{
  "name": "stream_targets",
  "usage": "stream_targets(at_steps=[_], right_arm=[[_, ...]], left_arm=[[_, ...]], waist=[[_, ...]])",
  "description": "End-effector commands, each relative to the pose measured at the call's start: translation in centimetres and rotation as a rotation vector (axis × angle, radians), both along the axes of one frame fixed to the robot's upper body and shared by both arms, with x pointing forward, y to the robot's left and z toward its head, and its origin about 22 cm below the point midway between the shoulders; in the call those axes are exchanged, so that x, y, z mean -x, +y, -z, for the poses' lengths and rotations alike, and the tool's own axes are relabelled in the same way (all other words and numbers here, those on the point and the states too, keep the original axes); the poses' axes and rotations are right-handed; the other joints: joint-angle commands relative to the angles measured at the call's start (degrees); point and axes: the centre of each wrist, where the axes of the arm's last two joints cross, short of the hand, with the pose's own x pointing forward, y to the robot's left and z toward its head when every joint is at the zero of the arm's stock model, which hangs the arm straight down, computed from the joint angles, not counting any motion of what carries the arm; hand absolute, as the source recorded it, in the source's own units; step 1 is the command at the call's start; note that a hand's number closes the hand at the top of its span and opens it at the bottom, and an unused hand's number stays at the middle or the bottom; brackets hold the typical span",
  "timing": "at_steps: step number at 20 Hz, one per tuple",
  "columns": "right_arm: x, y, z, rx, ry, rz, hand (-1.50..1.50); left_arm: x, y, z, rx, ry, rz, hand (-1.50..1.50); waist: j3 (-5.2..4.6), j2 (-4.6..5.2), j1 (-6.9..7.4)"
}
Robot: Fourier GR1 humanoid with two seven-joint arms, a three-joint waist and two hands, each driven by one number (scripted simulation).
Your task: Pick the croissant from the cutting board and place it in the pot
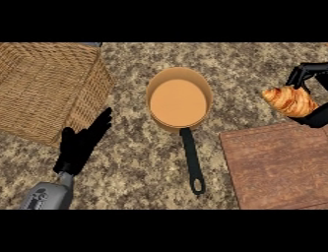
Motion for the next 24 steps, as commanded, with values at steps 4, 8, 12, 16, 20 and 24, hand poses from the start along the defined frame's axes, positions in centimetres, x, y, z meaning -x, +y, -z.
stream_targets(at_steps=[4,8,12,16,20,24], right_arm=[[-3.2,1.4,-3.6,0.019,-0.138,-0.118,1.5],[-5.3,5.7,-7.2,0.104,-0.175,-0.132,1.5],[-6.3,8.8,-10.3,0.162,-0.188,-0.147,1.5],[-6.8,13.5,-11.6,0.257,-0.195,-0.188,1.5],[-6.9,19.7,-11.5,0.348,-0.214,-0.205,1.5],[-6.2,24.1,-10.6,0.423,-0.242,-0.226,1.5]], left_arm=[[1.8,-0.8,0.9,-0.002,0.023,-0.016,0.0],[0.1,0.1,1.4,0.008,0.029,-0.022,0.0],[0.1,2.0,0.1,-0.002,0.028,-0.039,0.0],[1.0,1.2,0.9,0.012,0.034,-0.031,0.0],[0.6,1.0,0.1,0.009,0.026,-0.036,0.0],[1.9,-0.3,-0.6,-0.008,0.023,-0.031,0.0]], waist=[[-0.12,-0.57,-1.17],[-0.21,-0.73,-2.3],[-0.22,-0.92,-2.52],[-0.24,-0.99,-2.61],[-0.24,-0.98,-2.37],[-0.21,-1.08,-2.33]])
